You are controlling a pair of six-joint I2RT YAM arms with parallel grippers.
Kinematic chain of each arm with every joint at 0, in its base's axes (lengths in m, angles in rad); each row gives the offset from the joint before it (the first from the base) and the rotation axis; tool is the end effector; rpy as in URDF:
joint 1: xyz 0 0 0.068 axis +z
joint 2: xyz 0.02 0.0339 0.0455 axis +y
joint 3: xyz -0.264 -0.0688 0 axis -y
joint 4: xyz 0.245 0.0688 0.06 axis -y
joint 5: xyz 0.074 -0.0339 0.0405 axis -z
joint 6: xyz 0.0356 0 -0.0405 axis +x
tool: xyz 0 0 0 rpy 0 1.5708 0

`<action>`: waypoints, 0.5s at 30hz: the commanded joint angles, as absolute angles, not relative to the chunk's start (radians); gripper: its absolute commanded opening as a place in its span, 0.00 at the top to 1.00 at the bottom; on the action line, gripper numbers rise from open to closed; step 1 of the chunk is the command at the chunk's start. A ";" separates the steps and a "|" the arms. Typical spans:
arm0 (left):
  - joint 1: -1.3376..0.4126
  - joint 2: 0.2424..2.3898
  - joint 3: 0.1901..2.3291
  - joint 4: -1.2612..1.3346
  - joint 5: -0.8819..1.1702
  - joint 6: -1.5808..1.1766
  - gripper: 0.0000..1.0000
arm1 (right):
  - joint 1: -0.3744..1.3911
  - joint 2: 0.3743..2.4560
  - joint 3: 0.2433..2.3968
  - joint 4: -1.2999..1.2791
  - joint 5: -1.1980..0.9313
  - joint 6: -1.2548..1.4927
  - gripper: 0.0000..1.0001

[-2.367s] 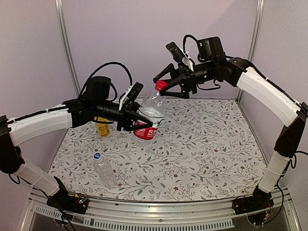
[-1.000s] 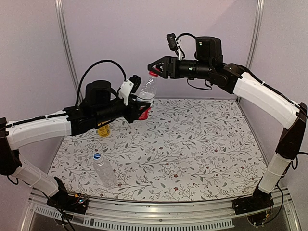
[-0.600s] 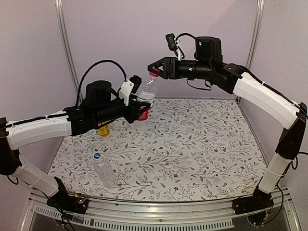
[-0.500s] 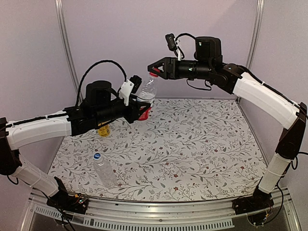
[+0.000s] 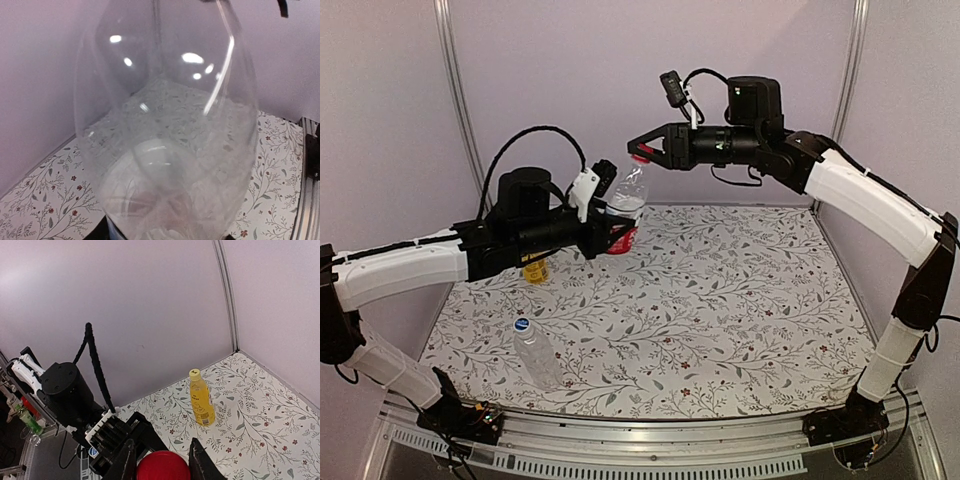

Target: Unscrew the bottle caps

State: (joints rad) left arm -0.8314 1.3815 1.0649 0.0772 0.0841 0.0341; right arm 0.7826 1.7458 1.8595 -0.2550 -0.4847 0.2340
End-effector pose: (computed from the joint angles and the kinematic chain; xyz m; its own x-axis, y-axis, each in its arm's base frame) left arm 0.2189 -0.2445 0.3276 -0.1327 0.1959 -0.9716 0.7962 0.6048 0.0132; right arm 0.2769 0.2988 0.4460 -0.3176 -0.0265 -0.9478 -0.9019 0.3169 0.2934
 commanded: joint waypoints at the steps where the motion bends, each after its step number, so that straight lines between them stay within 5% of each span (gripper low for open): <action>1: -0.825 1.360 1.080 0.027 0.533 0.101 0.60 | 0.760 1.734 1.879 -0.305 -0.810 -0.024 0.87; 8: -0.792 1.399 1.121 0.025 1.025 0.030 0.60 | 0.743 1.735 1.903 -0.375 -1.057 -0.242 0.81; 15: -0.761 1.412 1.109 0.079 1.056 -0.025 0.61 | 0.721 1.742 1.898 -0.396 -1.088 -0.241 0.74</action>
